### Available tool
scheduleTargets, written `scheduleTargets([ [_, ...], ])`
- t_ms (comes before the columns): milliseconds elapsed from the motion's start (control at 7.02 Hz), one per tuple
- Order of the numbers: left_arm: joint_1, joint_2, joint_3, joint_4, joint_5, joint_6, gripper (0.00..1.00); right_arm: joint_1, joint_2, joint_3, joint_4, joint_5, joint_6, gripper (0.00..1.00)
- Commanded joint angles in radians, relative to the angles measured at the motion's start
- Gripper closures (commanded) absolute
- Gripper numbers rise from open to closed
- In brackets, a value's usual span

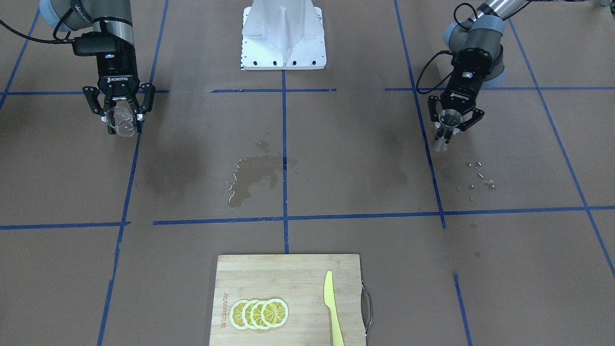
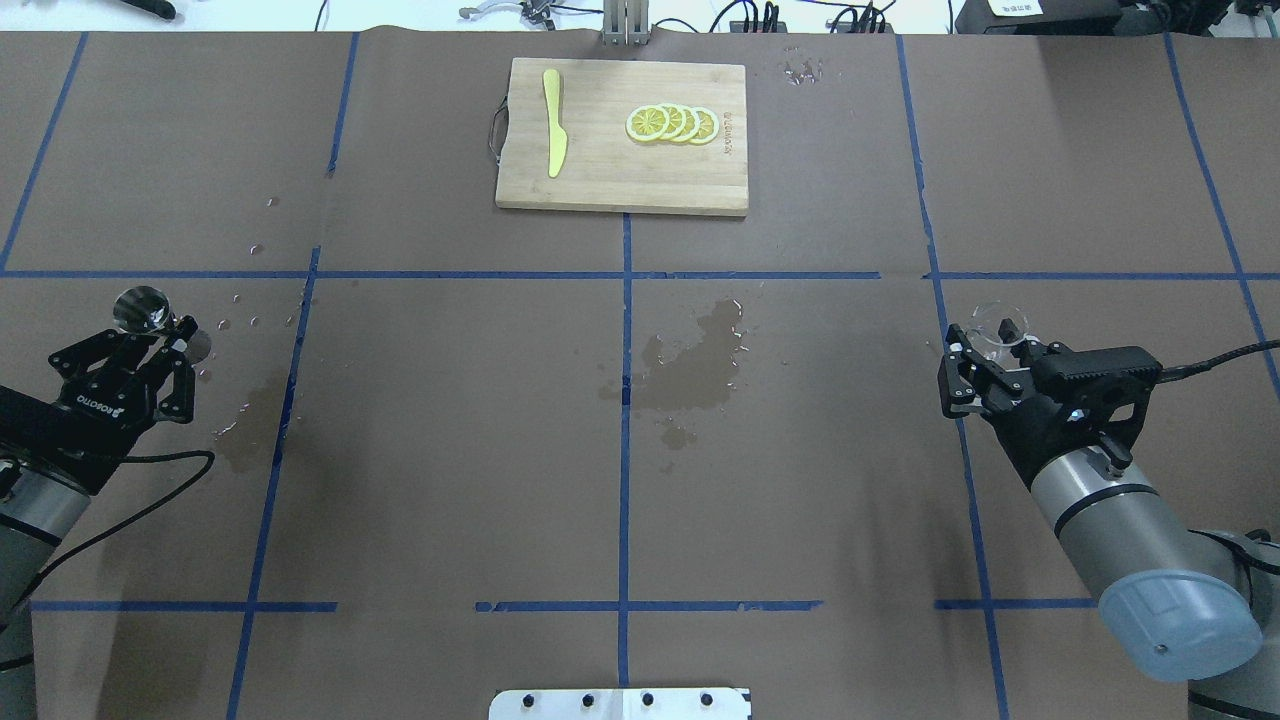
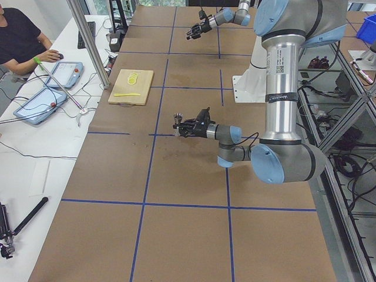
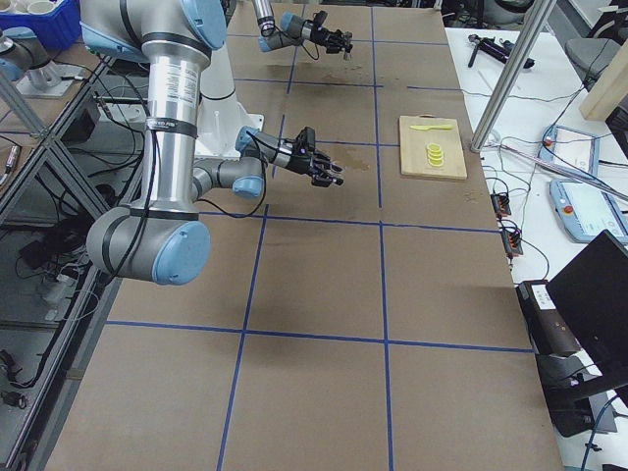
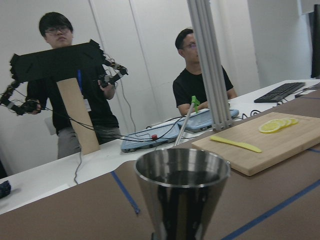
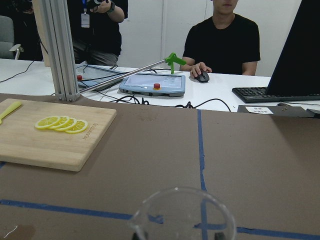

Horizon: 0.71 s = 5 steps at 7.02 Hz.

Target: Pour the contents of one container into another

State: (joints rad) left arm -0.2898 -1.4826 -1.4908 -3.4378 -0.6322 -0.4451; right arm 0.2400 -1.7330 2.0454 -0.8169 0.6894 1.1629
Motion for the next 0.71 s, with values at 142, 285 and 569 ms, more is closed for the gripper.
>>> scheduleTargets([
  [142, 0.136, 0.008, 0.03, 0.055, 0.11, -0.26, 1.0, 0.001, -0.002, -0.001, 0.001, 0.001, 0.001, 0.98],
  [285, 0.15, 0.018, 0.033, 0.08, 0.114, -0.262, 1.0, 0.001, -0.002, -0.001, 0.002, -0.001, 0.001, 0.98],
  [569, 0.156, 0.027, 0.041, 0.081, 0.114, -0.271, 1.0, -0.001, -0.002, 0.001, 0.001, -0.002, 0.003, 0.98],
])
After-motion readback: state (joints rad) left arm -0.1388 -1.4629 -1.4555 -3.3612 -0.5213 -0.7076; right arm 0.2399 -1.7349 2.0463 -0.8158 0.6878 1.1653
